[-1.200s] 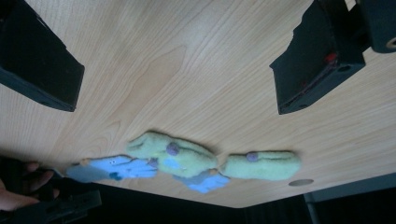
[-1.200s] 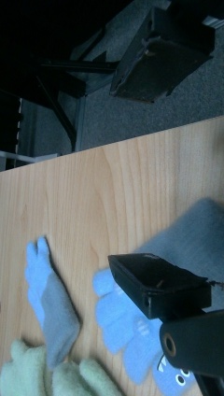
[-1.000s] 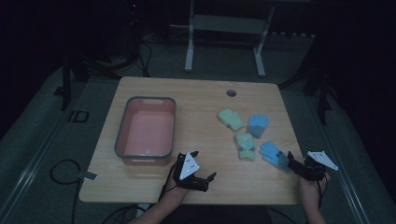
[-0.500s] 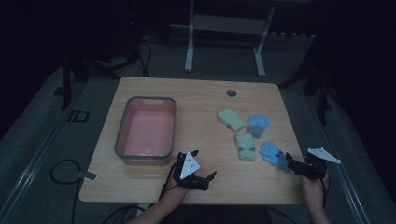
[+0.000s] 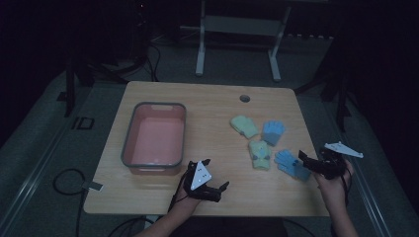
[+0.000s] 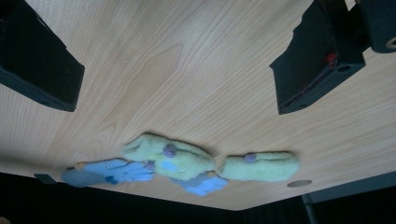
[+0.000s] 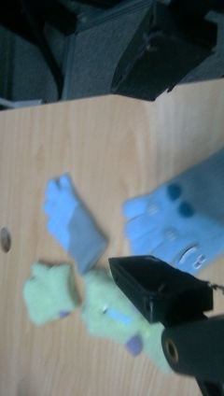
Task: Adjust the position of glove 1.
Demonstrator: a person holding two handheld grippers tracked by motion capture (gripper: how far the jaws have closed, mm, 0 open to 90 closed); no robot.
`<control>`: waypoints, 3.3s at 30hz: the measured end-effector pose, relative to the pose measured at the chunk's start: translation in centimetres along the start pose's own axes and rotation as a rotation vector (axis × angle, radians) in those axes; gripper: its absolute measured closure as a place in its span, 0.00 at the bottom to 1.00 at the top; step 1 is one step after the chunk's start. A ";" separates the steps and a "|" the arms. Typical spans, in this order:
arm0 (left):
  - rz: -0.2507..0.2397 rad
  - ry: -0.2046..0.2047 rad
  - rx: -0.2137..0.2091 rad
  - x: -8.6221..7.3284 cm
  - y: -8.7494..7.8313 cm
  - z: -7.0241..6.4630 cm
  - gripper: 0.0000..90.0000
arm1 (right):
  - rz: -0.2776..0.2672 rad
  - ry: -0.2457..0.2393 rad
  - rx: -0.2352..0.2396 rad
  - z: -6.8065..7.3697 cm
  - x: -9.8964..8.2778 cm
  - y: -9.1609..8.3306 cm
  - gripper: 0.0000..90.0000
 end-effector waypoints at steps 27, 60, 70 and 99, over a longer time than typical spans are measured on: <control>-0.008 0.007 0.000 0.0 -0.1 -0.1 0.02 | 0.011 -0.110 0.153 3.7 6.3 4.6 0.35; -0.017 0.025 0.000 0.0 -0.2 -0.3 0.02 | 0.131 -0.246 0.344 9.0 8.7 13.9 0.52; -0.021 0.024 -0.001 -0.1 -0.2 -0.3 0.02 | 0.168 -0.281 0.322 9.6 8.9 16.7 0.58; -0.017 0.031 -0.002 -0.1 -0.2 -0.3 0.02 | 0.286 -0.285 0.332 10.1 6.8 21.3 0.70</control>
Point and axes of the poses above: each handheld gripper's, and its own axes: y roughly forward along the jaws, x roughly out of its top, z roughly to its left, the point moved 3 cm from there along y, roughly forward along the jaws, and after that the axes turned 4 degrees about -y, right-handed, at the moved point
